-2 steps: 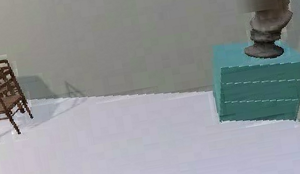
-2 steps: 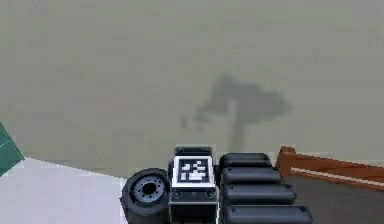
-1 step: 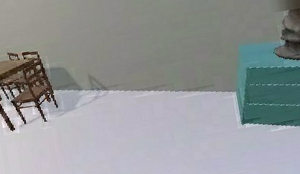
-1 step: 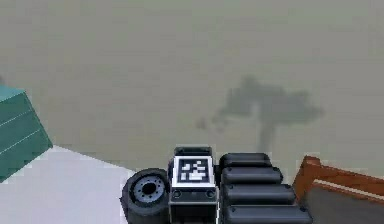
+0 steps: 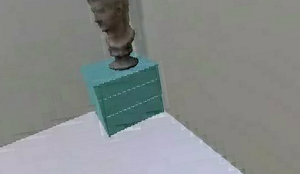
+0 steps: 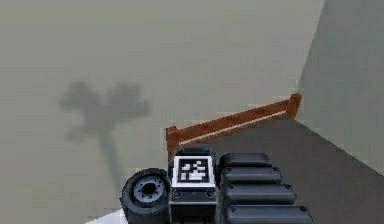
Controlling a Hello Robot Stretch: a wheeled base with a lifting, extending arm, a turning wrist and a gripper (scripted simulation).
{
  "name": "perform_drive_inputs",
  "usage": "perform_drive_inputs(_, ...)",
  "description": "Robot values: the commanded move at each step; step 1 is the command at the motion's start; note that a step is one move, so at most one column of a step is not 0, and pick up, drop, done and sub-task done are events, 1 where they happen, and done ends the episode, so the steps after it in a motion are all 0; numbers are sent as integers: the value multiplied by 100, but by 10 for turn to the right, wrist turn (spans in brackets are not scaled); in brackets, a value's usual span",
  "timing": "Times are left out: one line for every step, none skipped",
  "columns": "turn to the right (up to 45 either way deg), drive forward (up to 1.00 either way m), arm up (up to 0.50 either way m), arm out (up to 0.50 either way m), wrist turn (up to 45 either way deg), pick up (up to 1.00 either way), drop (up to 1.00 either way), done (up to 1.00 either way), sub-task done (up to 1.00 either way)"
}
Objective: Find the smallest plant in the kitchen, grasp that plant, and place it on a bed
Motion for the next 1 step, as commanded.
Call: perform_drive_inputs(450,0,0,0,0,0,0,0,0)
